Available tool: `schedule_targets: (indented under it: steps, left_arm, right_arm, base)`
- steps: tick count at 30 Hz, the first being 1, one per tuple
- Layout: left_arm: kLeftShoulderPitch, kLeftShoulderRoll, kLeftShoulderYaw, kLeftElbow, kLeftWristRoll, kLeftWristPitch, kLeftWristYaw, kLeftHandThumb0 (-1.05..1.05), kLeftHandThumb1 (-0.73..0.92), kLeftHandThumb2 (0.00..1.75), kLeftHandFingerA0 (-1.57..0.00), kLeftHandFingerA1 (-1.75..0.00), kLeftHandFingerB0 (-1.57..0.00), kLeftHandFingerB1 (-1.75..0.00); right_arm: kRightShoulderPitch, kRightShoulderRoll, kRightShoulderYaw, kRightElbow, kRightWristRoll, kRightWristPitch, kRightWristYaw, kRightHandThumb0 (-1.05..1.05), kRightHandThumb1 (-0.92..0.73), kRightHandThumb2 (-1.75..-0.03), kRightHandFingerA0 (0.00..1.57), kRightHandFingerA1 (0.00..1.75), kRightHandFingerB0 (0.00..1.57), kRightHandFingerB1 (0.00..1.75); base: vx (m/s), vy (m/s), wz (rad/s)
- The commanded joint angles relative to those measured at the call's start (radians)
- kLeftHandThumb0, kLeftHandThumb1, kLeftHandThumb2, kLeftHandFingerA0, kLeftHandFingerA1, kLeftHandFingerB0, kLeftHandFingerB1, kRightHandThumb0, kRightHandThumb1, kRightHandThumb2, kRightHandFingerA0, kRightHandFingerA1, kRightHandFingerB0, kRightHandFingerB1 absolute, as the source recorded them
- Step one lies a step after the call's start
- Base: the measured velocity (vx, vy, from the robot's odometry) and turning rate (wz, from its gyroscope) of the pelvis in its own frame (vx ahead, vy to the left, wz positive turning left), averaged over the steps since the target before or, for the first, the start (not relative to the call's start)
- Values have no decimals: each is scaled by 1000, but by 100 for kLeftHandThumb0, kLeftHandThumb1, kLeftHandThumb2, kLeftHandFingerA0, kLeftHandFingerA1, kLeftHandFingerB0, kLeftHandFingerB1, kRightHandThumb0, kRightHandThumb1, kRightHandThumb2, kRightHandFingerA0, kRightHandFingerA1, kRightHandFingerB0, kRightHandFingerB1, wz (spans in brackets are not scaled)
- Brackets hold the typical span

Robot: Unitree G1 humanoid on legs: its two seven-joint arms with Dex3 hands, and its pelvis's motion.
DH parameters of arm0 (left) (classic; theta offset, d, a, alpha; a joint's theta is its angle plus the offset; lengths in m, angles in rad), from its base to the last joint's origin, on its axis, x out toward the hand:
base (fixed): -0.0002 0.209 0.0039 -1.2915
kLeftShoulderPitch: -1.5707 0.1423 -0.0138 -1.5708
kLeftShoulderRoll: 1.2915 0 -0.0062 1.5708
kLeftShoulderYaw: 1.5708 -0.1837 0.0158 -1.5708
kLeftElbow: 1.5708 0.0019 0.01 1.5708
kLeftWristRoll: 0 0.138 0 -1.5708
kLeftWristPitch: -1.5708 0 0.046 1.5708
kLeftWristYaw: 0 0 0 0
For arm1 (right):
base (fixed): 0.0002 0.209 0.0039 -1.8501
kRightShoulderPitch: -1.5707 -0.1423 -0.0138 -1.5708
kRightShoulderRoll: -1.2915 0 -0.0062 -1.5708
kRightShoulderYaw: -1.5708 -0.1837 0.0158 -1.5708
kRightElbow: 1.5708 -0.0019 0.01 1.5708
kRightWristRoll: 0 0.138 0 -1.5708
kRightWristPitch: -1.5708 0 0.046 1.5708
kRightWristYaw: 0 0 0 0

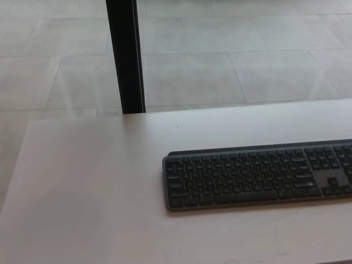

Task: The robot uses its right fingers to click on the space key of the black keyboard placed on the center of the white desk.

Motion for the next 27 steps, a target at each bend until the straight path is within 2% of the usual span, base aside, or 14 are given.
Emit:
schedule_targets:
  steps: [1, 2, 3, 4, 5, 12, 13, 14, 15, 20, 21, 22, 23, 27]
  left_arm:
    - [-63, 67, 180, 90, -184, 17, 35, -44, 56, 57, -69, -78, -65, -59]
    - [-66, 68, 183, 92, -180, 18, 35, -45, 56, 57, -70, -75, -67, -59]
    - [-72, 71, 194, 98, -182, 24, 38, -43, 55, 56, -71, -75, -67, -59]
    - [-74, 72, 200, 100, -183, 25, 38, -43, 56, 57, -71, -76, -68, -60]
    - [-73, 71, 200, 103, -174, 21, 31, -43, 58, 57, -70, -78, -66, -61]
    - [-77, 73, 212, 110, -166, 15, 31, -44, 57, 57, -74, -79, -67, -59]
    - [-76, 73, 211, 111, -166, 13, 28, -45, 58, 57, -71, -75, -66, -60]
    - [-74, 71, 211, 112, -166, 11, 27, -44, 58, 57, -71, -74, -67, -60]
    - [-74, 73, 211, 116, -166, 13, 30, -44, 58, 57, -72, -74, -65, -60]
    - [-72, 75, 207, 117, -169, 9, 25, -45, 59, 57, -67, -76, -66, -61]
    - [-74, 75, 207, 116, -170, 9, 25, -45, 59, 57, -68, -76, -65, -60]
    - [-75, 75, 205, 115, -170, 10, 26, -45, 59, 57, -68, -76, -65, -60]
    - [-75, 74, 208, 116, -173, 8, 26, -45, 58, 57, -70, -78, -66, -61]
    - [-74, 74, 205, 116, -175, 7, 27, -45, 58, 57, -70, -77, -67, -60]
  right_arm:
    - [-78, -117, -244, 37, 224, 21, -119, -50, -51, -61, 84, 85, 67, 76]
    - [-84, -118, -259, 35, 230, 23, -119, -49, -51, -63, 78, 82, 66, 78]
    - [-92, -124, -292, 22, 254, 25, -112, -53, -39, -90, 78, 86, 69, 82]
    - [-100, -129, -310, 18, 264, 26, -112, -54, -37, -90, 77, 85, 68, 82]
    - [-134, -165, -339, 16, 272, 44, -136, -53, -56, -65, 74, 78, 59, 80]
    - [-351, -295, -441, 26, 324, 95, -216, -55, -63, -64, 79, 84, 55, 89]
    - [-387, -308, -441, 29, 319, 95, -233, -60, -43, -94, 81, 83, 74, 91]
    - [-450, -326, -433, 18, 312, 95, -262, -63, -58, -59, 83, 77, 66, 88]
    - [-489, -317, -417, -34, 309, 99, -259, -64, -56, -56, 88, 75, 79, 83]
    - [-548, -251, -344, -256, 300, 159, -236, -74, -50, -56, 102, 62, 68, 67]
    - [-565, -221, -308, -334, 306, 192, -223, -76, -34, -89, 96, 69, 65, 67]
    - [-569, -201, -302, -379, 325, 211, -218, -76, -34, -89, 96, 69, 65, 67]
    - [-561, -163, -233, -497, 303, 279, -237, -65, -51, -56, 99, 56, 67, 53]
    - [-556, -120, -219, -604, 343, 347, -247, -58, -51, -55, 95, 58, 65, 49]
  base:
    - [0, 0, 0]
    - [0, 0, 0]
    - [0, 0, 0]
    - [0, 0, 0]
    - [0, 0, 0]
    - [0, 0, 0]
    - [0, 0, 0]
    - [0, 0, 0]
    - [0, 0, 0]
    - [0, 0, 0]
    - [0, 0, 0]
    - [0, 0, 0]
    - [0, 0, 0]
    - [0, 0, 0]
